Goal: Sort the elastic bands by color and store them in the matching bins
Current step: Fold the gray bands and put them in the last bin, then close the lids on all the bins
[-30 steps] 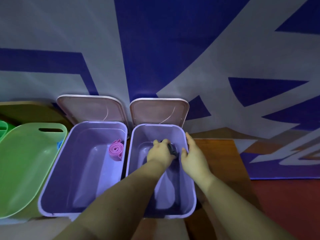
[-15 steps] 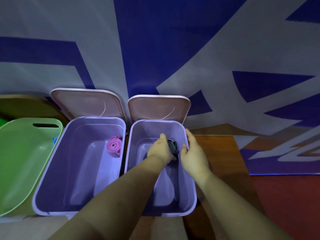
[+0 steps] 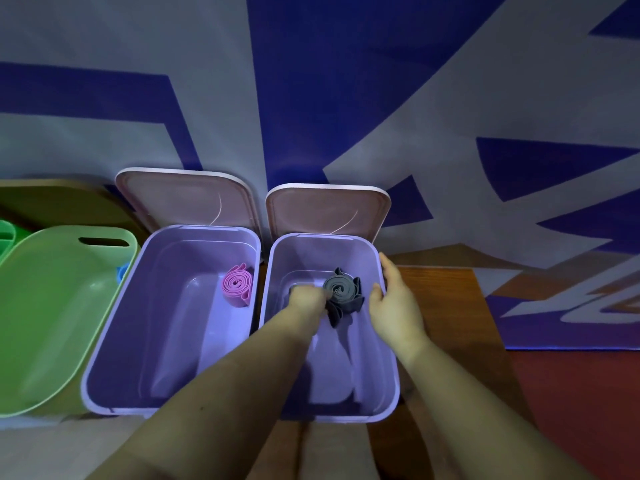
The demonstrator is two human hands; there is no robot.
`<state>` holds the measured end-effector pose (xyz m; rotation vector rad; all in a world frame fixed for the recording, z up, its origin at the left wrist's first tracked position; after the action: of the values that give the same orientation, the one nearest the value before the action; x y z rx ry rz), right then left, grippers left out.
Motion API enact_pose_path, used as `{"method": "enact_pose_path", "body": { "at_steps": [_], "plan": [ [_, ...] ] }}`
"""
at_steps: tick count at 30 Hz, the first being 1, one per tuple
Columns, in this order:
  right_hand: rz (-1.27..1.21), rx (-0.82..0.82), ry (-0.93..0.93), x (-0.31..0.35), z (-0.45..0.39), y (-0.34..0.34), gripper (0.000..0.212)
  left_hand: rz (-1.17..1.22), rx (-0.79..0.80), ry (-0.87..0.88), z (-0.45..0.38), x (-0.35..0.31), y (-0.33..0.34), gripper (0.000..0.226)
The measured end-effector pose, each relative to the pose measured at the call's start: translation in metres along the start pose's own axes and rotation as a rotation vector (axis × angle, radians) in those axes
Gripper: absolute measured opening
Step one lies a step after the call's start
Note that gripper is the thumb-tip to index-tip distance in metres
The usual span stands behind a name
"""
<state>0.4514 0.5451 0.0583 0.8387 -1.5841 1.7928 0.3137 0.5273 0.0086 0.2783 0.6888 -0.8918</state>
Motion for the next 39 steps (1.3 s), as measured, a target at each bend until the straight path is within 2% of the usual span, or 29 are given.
{"method": "enact_pose_path", "body": {
  "at_steps": [2,4,6,12,15,18,22,24,25,26,28,32,34,36,39],
  "plan": [
    [0.001,0.005,-0.004,0.000,0.000,-0.001,0.051,0.066,0.040,-0.068,0.007,0.004,0.004,0.005],
    [0.002,0.006,-0.013,0.000,0.000,-0.001,0.051,0.094,0.078,-0.072,0.011,0.004,0.007,0.022],
    [0.004,0.010,-0.014,0.000,-0.001,0.000,0.051,0.122,0.095,-0.080,0.012,0.004,0.007,0.028],
    [-0.013,0.064,-0.018,0.002,-0.003,-0.004,0.052,0.191,0.102,-0.120,0.018,-0.002,-0.002,0.013],
    [0.035,0.085,-0.038,0.006,-0.005,-0.009,0.058,0.130,0.088,-0.091,0.030,-0.009,-0.008,0.025],
    [0.103,0.085,-0.058,0.015,-0.004,-0.017,0.065,-0.069,0.122,0.007,0.046,-0.020,-0.015,0.034],
    [0.202,0.049,-0.138,0.036,-0.001,-0.036,0.070,-0.375,0.164,0.285,0.070,-0.044,-0.029,0.030],
    [0.262,0.026,-0.194,0.050,0.000,-0.047,0.070,-0.606,0.154,0.539,0.083,-0.058,-0.037,0.012],
    [0.298,0.008,-0.227,0.057,0.001,-0.053,0.070,-0.725,0.129,0.677,0.091,-0.066,-0.043,0.013],
    [0.336,-0.013,-0.263,0.065,0.001,-0.058,0.070,-0.852,0.074,0.822,0.097,-0.075,-0.048,0.024],
    [0.391,-0.059,-0.340,0.083,0.001,-0.067,0.068,-1.028,-0.062,1.131,0.111,-0.093,-0.059,0.030],
    [0.540,-0.145,-0.503,0.113,-0.003,-0.074,0.064,-1.101,-0.283,1.621,0.125,-0.126,-0.066,0.031],
    [0.626,-0.155,-0.566,0.123,-0.008,-0.070,0.063,-1.210,-0.355,1.691,0.113,-0.135,-0.065,0.039],
    [0.702,-0.129,-0.623,0.129,-0.013,-0.063,0.062,-1.307,-0.421,1.679,0.104,-0.142,-0.064,0.048],
    [0.803,-0.106,-0.687,0.129,-0.024,-0.049,0.058,-1.361,-0.467,1.714,0.093,-0.149,-0.061,0.049]
  ]
}}
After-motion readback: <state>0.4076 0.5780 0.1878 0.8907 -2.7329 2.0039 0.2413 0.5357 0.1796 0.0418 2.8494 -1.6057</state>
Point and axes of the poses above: each hand's wrist, its own z-axis away from the middle knuckle, its own y-axis out of the palm, x = y × z, the point moved 3 cm from there along -z, towards the middle knuckle, and after that the axes turned 6 degrees about -x, right-handed, at the moved point
